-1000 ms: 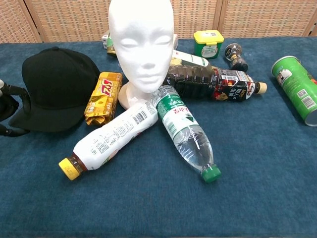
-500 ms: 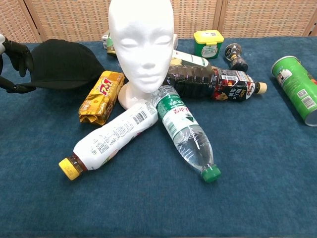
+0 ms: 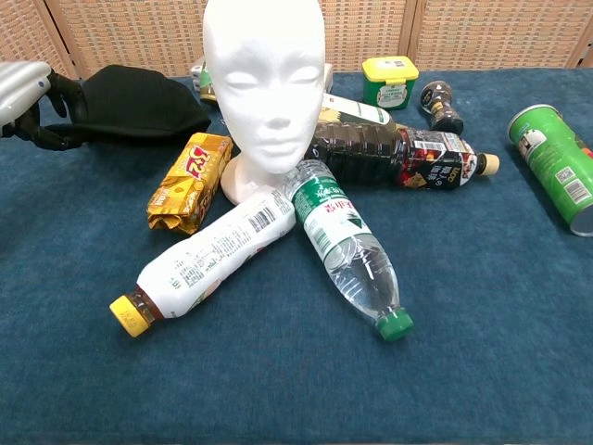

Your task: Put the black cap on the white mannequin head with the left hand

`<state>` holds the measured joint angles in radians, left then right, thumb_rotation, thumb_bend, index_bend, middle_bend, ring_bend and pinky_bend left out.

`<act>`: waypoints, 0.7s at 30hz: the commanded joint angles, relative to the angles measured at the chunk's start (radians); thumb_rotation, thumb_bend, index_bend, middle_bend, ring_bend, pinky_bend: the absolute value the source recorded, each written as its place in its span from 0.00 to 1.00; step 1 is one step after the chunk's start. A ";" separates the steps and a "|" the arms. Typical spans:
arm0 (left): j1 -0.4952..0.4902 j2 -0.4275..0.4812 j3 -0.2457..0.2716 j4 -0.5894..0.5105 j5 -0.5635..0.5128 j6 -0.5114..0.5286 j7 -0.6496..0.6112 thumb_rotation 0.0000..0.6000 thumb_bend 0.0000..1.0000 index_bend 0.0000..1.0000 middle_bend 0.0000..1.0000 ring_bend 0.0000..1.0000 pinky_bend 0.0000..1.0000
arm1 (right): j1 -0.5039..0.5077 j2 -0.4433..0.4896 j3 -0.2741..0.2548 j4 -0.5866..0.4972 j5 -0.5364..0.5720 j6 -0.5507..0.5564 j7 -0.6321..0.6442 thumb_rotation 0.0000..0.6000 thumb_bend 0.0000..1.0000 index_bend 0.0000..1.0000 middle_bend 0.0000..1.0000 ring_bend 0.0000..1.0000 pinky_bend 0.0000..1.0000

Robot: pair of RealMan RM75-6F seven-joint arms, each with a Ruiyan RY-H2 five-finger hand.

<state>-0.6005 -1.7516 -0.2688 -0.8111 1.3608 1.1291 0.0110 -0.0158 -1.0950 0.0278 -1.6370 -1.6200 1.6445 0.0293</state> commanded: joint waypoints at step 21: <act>-0.014 0.176 0.003 -0.034 0.115 0.286 -0.053 1.00 0.49 0.86 0.63 0.58 0.82 | -0.010 0.004 0.008 0.005 -0.021 0.029 0.022 1.00 0.12 0.46 0.48 0.47 0.48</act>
<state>-0.6135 -1.6011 -0.2650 -0.8240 1.4631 1.4004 -0.0476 -0.0258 -1.0907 0.0354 -1.6319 -1.6404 1.6725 0.0504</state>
